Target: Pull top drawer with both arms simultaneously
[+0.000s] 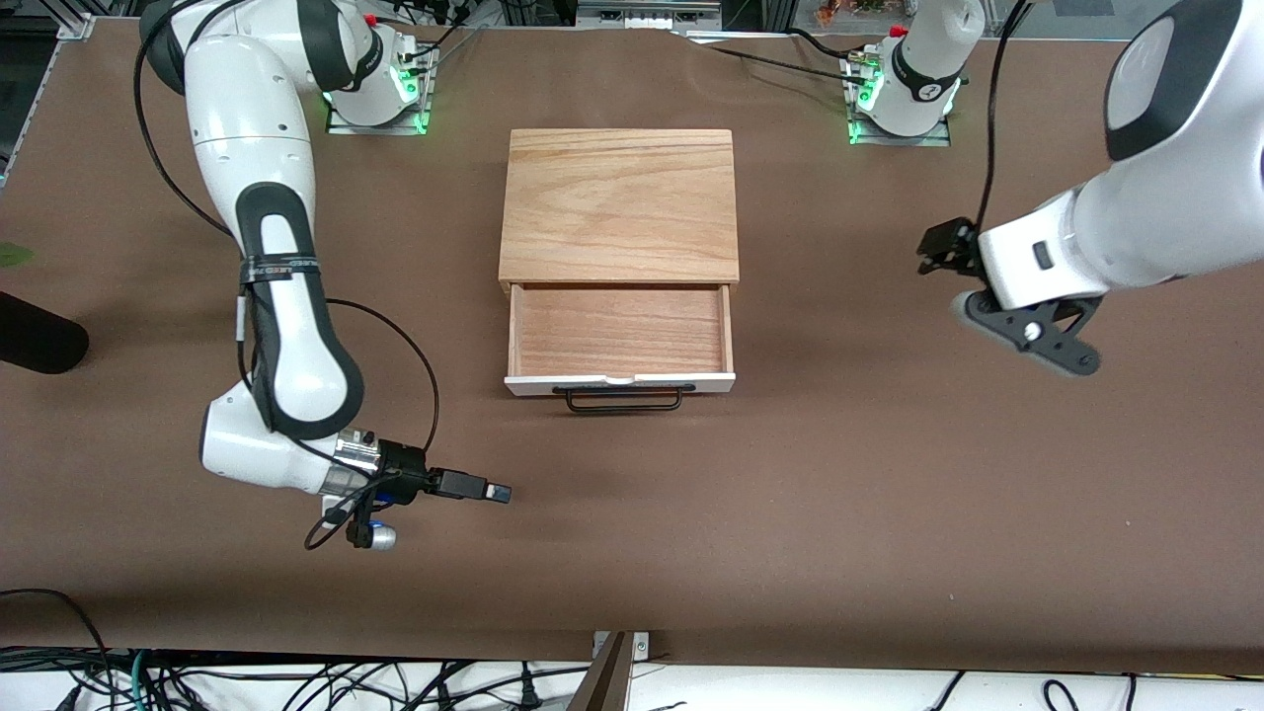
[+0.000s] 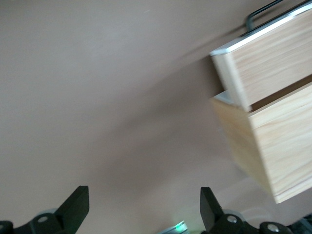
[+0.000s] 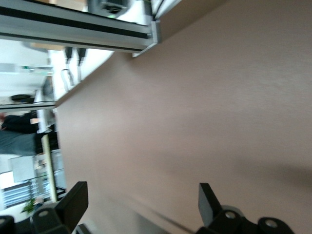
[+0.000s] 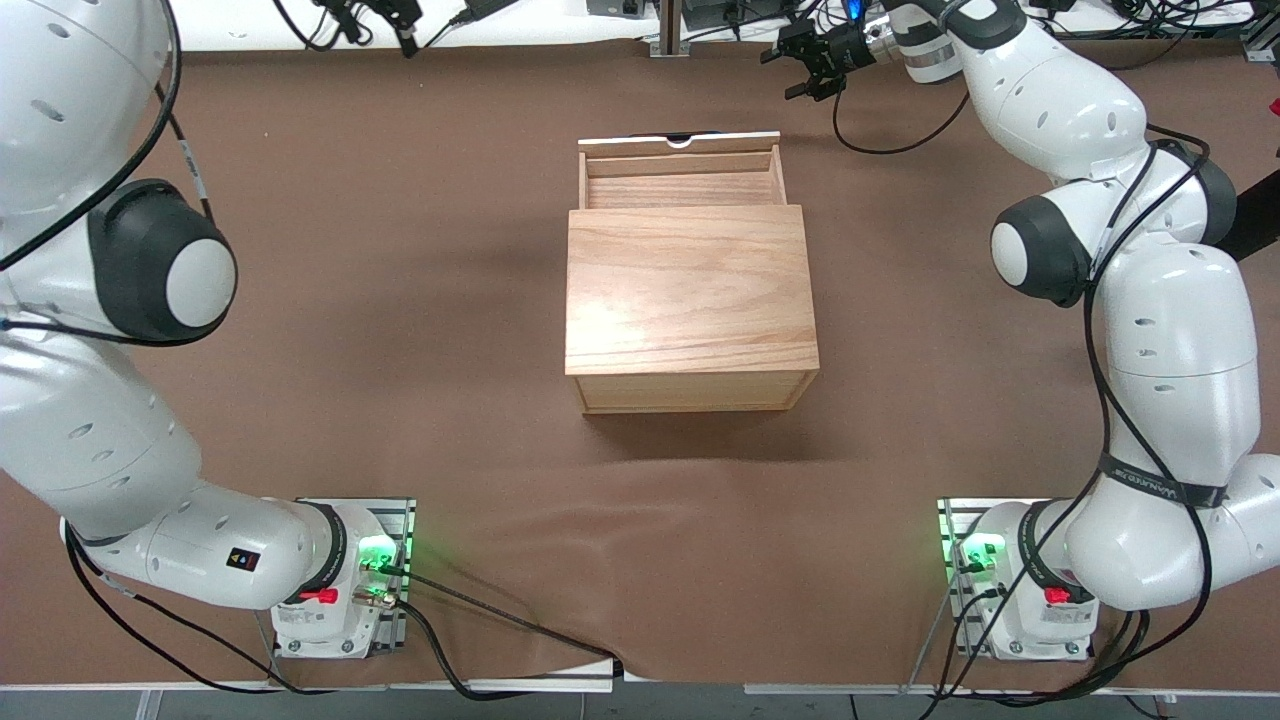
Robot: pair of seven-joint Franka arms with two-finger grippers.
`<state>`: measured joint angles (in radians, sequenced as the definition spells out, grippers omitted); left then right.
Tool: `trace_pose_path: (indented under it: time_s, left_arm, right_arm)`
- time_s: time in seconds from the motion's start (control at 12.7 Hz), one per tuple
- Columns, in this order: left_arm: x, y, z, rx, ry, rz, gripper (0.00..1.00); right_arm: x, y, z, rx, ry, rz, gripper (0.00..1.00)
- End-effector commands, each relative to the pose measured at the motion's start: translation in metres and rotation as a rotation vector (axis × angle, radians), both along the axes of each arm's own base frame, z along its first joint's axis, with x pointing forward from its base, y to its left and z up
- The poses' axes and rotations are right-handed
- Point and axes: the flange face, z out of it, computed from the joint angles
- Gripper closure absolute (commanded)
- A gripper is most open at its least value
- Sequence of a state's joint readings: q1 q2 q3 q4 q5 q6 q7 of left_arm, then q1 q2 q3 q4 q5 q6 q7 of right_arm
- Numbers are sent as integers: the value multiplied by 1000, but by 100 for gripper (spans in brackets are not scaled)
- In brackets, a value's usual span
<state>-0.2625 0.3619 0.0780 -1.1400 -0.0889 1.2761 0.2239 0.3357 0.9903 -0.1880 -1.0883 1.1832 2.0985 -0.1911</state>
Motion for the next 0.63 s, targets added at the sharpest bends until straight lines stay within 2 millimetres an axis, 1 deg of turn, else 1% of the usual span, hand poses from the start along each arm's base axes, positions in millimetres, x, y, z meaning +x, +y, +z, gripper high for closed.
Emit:
trace_pose_path:
  time_s: [0.0, 0.08, 0.16, 0.24, 0.32, 0.39, 0.47, 0.55]
  left_arm:
    - [-31, 43, 11, 40, -71, 61, 0]
    - [-45, 65, 11, 22, -138, 97, 0]
    - [-57, 87, 9, 11, -201, 136, 0]
    - [-62, 102, 3, 10, -232, 163, 0]
    - [-65, 100, 3, 15, -233, 159, 0]
    - [-70, 94, 7, 35, -238, 171, 0]
    - [-76, 91, 5, 53, -218, 267, 0]
    - [-77, 84, -1, 64, -195, 296, 0]
  right_arm:
    - [2, -8, 17, -124, 22, -13, 0]
    - [2, -12, 25, -163, 39, -23, 0]
    - [2, -15, 24, -214, 66, -41, 0]
    - [2, -17, 31, -281, 75, -46, 0]
    - [2, -25, 42, -362, 57, -32, 0]
    - [-1, -35, 52, -434, 57, 2, 0]
    - [-6, -50, 67, -496, 61, 28, 0]
    - [-12, -72, 77, -569, 61, 43, 0]
